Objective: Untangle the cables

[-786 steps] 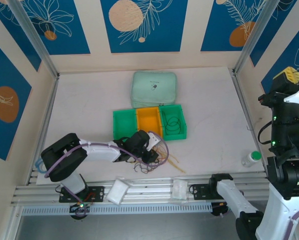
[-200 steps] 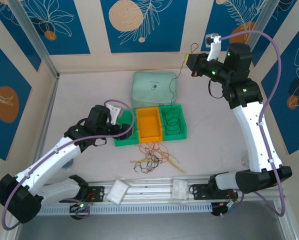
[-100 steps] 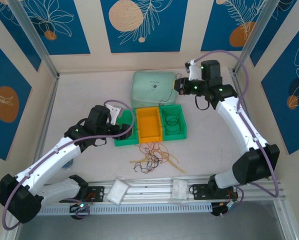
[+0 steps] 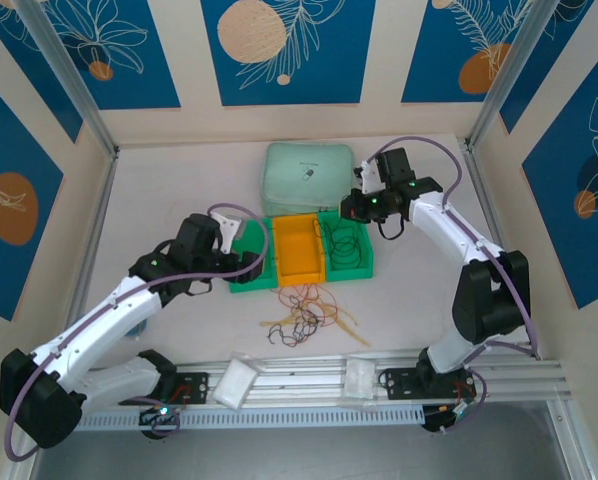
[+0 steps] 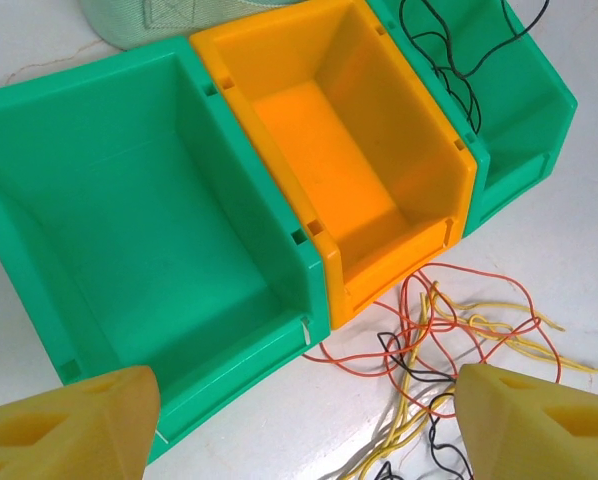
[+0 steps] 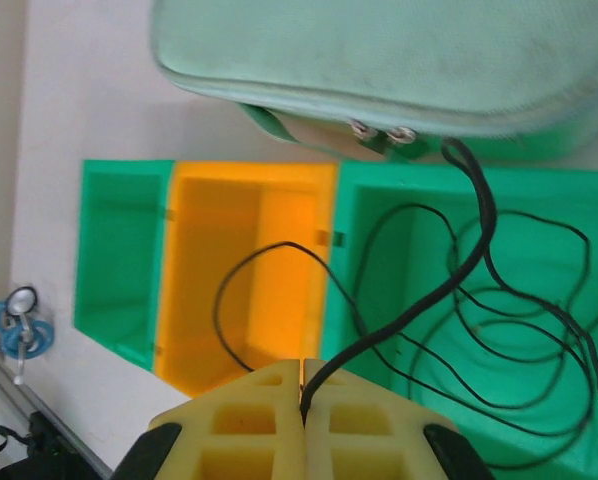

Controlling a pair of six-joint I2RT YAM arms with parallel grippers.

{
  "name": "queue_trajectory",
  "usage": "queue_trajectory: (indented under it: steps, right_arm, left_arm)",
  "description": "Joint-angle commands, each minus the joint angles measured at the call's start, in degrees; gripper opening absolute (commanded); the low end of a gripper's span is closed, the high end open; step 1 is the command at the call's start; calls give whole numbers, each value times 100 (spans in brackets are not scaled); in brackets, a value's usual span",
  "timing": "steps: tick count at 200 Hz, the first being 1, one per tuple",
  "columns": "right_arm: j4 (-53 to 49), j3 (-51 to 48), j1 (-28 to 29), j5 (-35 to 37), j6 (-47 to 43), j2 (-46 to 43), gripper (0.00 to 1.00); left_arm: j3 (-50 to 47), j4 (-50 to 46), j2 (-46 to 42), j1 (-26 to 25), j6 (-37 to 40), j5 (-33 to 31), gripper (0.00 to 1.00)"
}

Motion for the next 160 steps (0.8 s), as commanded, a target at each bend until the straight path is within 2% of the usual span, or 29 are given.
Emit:
queue_trajectory:
  steps: [1, 26, 55, 80, 120, 160]
  right_arm:
    - [-651, -127, -51, 281, -76, 50, 0]
    - [-1035, -276, -40, 506, -212, 26, 0]
    - [-1274, -309, 4, 1120, -393, -3, 0]
    - [-1192, -209, 120, 1119, -474, 73, 0]
    - [-1092, 293, 471, 1147, -599, 679, 0]
    - [-1222, 807, 583, 1358, -699, 1356, 0]
  left_arm:
    - [-48, -118, -146, 74, 84, -17, 77]
    - [-70, -120, -148, 86, 103, -24, 77]
    - [-49, -73, -44, 84, 118, 32, 77]
    - [-57, 25, 56, 86, 93, 101, 77]
    - [-83, 72, 124, 86, 66, 156, 77]
    - [-140, 8, 94, 94, 79, 126, 77]
